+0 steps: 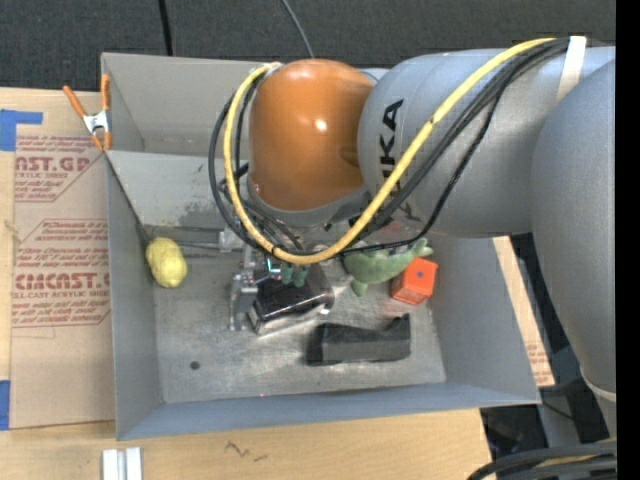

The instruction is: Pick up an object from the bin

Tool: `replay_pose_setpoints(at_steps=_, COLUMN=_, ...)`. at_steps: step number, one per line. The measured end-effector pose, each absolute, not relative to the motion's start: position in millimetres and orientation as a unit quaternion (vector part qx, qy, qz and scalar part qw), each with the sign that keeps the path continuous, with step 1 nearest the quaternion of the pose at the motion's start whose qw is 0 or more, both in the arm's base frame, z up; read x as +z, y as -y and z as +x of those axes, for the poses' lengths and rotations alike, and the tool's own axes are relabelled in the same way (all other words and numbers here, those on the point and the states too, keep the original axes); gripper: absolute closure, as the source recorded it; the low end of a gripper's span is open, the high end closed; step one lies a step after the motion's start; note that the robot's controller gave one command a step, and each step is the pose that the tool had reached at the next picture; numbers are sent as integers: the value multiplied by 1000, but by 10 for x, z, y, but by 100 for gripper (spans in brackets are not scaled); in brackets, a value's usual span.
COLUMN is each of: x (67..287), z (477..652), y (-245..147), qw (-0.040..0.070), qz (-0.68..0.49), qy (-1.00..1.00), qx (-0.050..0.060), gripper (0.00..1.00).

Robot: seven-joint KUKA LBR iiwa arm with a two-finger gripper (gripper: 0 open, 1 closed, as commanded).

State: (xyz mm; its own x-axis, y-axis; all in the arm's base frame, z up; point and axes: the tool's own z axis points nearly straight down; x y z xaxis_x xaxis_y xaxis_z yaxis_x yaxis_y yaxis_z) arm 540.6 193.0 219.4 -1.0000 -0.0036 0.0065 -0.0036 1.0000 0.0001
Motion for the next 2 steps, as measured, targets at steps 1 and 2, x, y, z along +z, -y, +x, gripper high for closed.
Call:
replay_pose_setpoints(at_steps=1, x=2241, z=5424, y=-1920, qw=0, qz=1, qy=1000, qx=-1, gripper=0)
replay_pose_setpoints(at_steps=2, x=1730, z=5557, y=-1769, qw=-4, qz=2, qy=1000, qx=-2, gripper=0)
